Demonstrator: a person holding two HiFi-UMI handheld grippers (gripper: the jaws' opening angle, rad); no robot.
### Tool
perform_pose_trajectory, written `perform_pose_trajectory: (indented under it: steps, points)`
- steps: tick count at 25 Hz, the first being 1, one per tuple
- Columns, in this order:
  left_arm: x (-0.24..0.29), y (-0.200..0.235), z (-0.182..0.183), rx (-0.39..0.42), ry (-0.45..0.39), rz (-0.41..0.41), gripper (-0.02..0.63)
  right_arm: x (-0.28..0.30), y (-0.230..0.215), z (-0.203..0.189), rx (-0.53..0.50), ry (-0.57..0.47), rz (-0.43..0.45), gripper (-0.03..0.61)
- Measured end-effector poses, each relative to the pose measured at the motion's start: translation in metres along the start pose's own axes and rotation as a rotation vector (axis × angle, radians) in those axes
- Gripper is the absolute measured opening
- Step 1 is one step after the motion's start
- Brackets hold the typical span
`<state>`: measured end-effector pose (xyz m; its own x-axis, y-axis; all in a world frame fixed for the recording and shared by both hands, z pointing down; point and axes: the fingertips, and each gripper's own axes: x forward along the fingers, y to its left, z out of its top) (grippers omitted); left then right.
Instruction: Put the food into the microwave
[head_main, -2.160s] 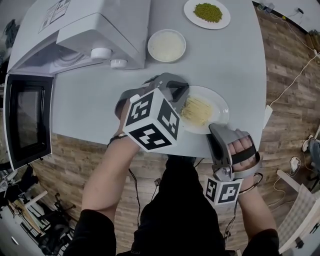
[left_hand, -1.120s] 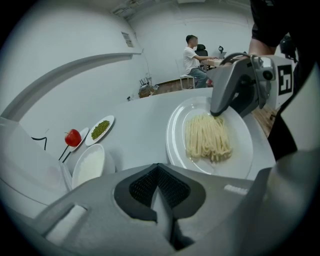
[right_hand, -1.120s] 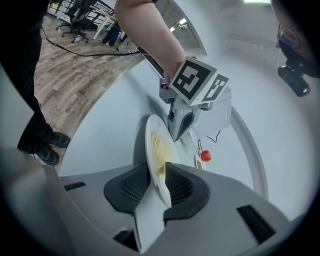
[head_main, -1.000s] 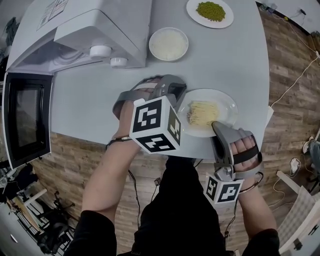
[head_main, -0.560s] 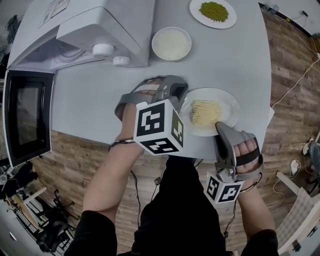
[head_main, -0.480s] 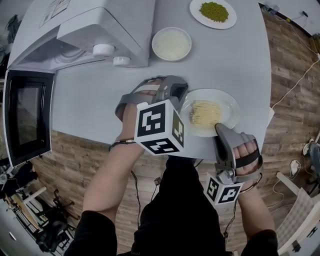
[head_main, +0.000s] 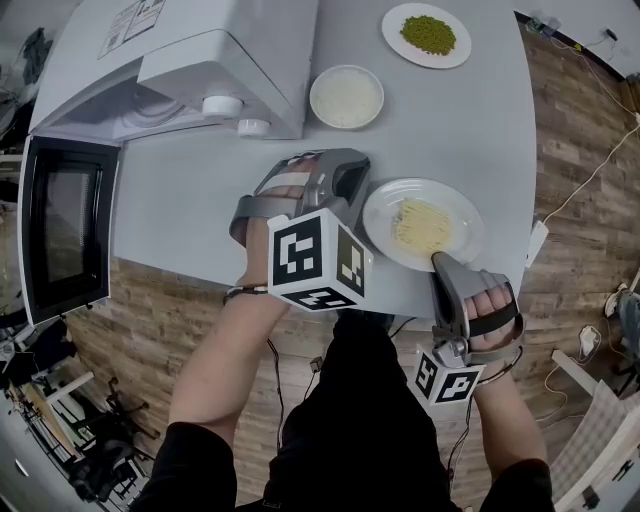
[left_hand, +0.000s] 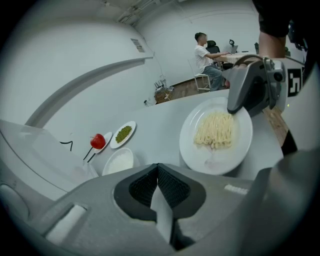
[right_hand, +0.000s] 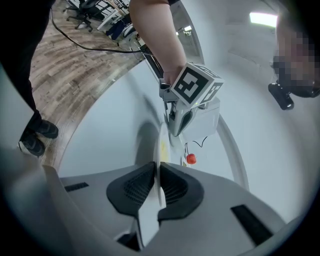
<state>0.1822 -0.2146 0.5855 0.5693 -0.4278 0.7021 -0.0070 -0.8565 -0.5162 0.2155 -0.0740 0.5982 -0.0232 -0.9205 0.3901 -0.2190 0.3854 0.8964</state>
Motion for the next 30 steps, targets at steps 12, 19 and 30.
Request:
perform_pose_trajectory:
  steps: [12, 19, 30]
  points:
    - [-0.109, -0.004, 0.048, -0.035, -0.029, 0.118, 0.008, -0.040, -0.065, 0.002, -0.015, -0.013, -0.051, 0.044]
    - [-0.163, -0.003, 0.068, -0.035, 0.006, 0.129, 0.008, -0.071, -0.114, 0.007, -0.020, -0.029, -0.079, 0.044]
    - [-0.238, 0.000, 0.066, -0.083, 0.055, 0.195, 0.008, -0.105, -0.165, 0.042, -0.031, -0.098, -0.139, 0.044]
